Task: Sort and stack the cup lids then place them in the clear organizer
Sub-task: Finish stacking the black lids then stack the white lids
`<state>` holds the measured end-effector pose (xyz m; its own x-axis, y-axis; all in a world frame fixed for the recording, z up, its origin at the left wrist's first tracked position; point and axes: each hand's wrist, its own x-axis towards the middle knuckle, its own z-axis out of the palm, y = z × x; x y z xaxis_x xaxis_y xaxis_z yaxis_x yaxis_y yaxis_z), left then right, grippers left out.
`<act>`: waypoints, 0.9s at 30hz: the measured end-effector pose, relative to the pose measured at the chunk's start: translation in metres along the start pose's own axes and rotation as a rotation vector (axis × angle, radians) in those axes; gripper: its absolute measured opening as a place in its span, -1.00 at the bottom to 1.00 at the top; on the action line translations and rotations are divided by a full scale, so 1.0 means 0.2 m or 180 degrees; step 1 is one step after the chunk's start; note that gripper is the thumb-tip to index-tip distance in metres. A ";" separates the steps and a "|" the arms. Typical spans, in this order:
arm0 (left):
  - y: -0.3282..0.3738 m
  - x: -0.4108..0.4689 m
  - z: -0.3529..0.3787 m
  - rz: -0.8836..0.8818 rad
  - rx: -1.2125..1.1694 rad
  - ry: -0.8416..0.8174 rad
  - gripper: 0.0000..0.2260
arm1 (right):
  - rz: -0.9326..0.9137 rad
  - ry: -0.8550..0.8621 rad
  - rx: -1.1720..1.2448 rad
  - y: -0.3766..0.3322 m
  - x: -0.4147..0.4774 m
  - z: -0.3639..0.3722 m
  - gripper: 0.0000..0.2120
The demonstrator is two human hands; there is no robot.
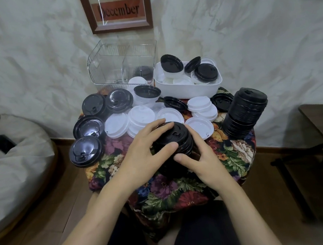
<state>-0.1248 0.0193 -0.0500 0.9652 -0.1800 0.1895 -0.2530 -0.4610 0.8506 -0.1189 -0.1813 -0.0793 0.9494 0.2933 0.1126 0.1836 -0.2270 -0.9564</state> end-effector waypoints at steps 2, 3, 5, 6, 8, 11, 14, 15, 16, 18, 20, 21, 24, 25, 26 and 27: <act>-0.02 -0.01 -0.01 0.0028 -0.0117 -0.0153 -0.48 | 0.0021 0.0022 0.0016 0.01 0.00 0.00 -0.23; -0.02 -0.01 -0.02 0.0038 -0.0104 -0.0198 -0.48 | 0.0015 0.0020 0.0034 0.02 0.00 0.00 -0.20; -0.02 -0.01 -0.02 0.0053 -0.0019 -0.0202 -0.49 | 0.0008 0.0010 0.0065 0.02 0.00 0.00 -0.13; -0.02 -0.01 -0.02 0.0072 0.0019 -0.0168 -0.49 | 0.0026 -0.0002 0.0104 0.02 0.00 0.00 -0.10; -0.02 0.00 -0.01 0.0146 0.0031 -0.0076 -0.48 | 0.0062 -0.0028 0.0163 0.02 0.00 0.00 -0.05; -0.04 0.01 0.01 0.0190 -0.0255 0.0000 -0.47 | 0.0046 -0.0058 0.0129 0.03 0.00 -0.01 -0.08; -0.05 0.01 0.02 0.0177 -0.0451 -0.0021 -0.48 | 0.0019 -0.0111 0.0161 0.03 0.00 -0.01 -0.12; -0.05 0.01 0.02 0.0170 -0.0469 -0.0035 -0.48 | 0.0006 -0.0149 0.0151 0.03 0.00 -0.02 -0.12; -0.06 0.02 0.02 0.0154 -0.0485 -0.0051 -0.48 | -0.0007 -0.0202 0.0145 0.02 0.00 -0.02 -0.12; -0.07 0.02 0.01 0.0140 -0.0520 -0.0090 -0.47 | -0.0053 -0.0282 0.0163 0.02 0.00 -0.03 -0.14; -0.08 0.02 0.00 0.0141 -0.0538 -0.0173 -0.46 | -0.0053 -0.0227 0.0217 0.01 0.00 -0.03 -0.14; -0.07 0.02 0.00 0.0145 -0.0560 -0.0226 -0.46 | -0.0027 -0.0162 0.0237 0.01 0.01 -0.03 -0.15; -0.07 0.01 -0.01 0.0167 -0.0613 -0.0317 -0.49 | 0.0045 -0.0052 0.0312 0.02 0.01 -0.01 -0.26; -0.08 0.01 -0.01 0.0162 -0.0636 -0.0321 -0.49 | 0.0068 -0.0036 0.0314 0.03 0.01 -0.01 -0.30; -0.08 0.00 0.00 0.0124 -0.0693 -0.0318 -0.46 | 0.0088 -0.0024 0.0312 0.03 0.01 -0.01 -0.35; -0.09 0.00 0.00 0.0060 -0.0788 -0.0299 -0.41 | 0.0093 -0.0018 0.0300 0.03 0.01 -0.02 -0.38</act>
<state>-0.1206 0.0272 -0.0645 0.9472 -0.2718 0.1699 -0.2359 -0.2324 0.9436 -0.1152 -0.1852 -0.0841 0.9525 0.2931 0.0830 0.1308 -0.1474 -0.9804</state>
